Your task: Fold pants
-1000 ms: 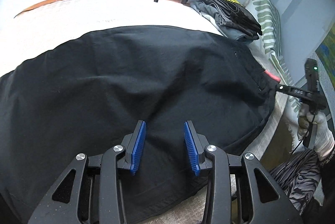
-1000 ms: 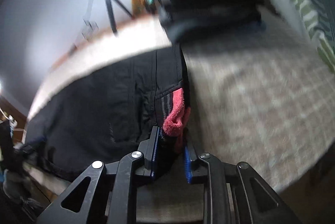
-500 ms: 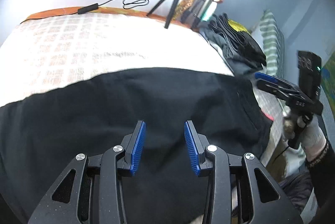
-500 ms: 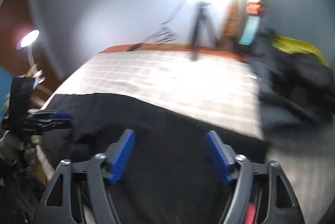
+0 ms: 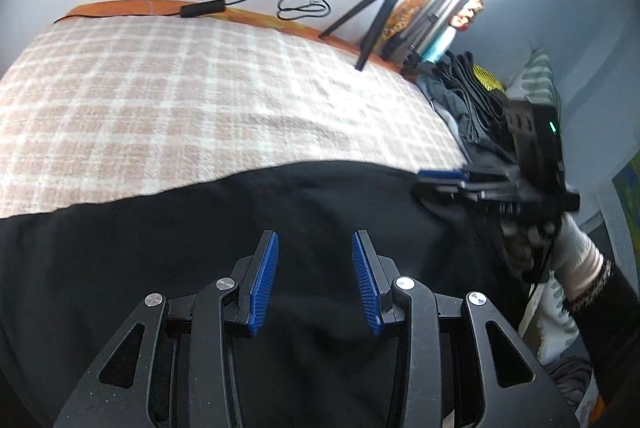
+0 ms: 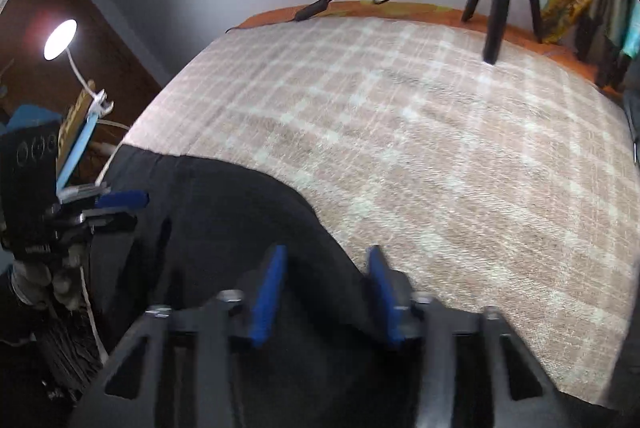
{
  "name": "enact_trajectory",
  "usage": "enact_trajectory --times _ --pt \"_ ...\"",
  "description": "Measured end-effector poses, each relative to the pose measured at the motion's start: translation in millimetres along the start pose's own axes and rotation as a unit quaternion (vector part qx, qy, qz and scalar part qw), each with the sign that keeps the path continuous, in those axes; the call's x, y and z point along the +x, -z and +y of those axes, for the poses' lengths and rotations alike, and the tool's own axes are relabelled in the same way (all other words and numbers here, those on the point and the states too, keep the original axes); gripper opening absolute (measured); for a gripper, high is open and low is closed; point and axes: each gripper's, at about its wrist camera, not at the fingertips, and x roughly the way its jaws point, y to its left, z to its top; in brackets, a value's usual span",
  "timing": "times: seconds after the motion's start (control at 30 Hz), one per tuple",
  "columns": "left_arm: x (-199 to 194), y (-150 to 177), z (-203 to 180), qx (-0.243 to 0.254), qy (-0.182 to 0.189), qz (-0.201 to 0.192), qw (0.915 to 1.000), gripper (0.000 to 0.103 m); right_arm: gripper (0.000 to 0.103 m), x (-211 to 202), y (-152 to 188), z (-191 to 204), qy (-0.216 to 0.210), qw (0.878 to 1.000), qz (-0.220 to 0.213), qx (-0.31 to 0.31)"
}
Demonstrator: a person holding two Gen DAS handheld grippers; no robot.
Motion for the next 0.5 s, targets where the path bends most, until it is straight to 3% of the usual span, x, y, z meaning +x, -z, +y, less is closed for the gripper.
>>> enact_trajectory --times 0.03,0.07,0.1,0.2,0.33,0.5 --pt "-1 -2 2 -0.004 0.0 -0.003 1.0 0.037 0.023 -2 2 6 0.008 1.0 -0.002 -0.013" --pt "-3 -3 2 -0.006 0.001 -0.006 1.0 0.037 0.011 -6 5 14 0.02 0.999 -0.006 -0.028" --pt "-4 -5 3 -0.009 0.001 -0.011 0.9999 0.037 0.007 -10 7 19 0.031 0.999 -0.012 -0.039" --pt "-14 -8 3 -0.012 0.005 -0.031 0.9994 0.037 0.005 -29 15 48 0.061 0.994 -0.04 -0.078" --pt "-20 -12 -3 -0.004 0.005 -0.049 0.9988 0.037 0.004 -31 42 80 0.084 0.986 -0.024 -0.143" --pt "10 -5 -5 -0.002 0.003 -0.004 1.0 0.037 0.006 -16 62 86 0.09 0.982 0.009 -0.166"
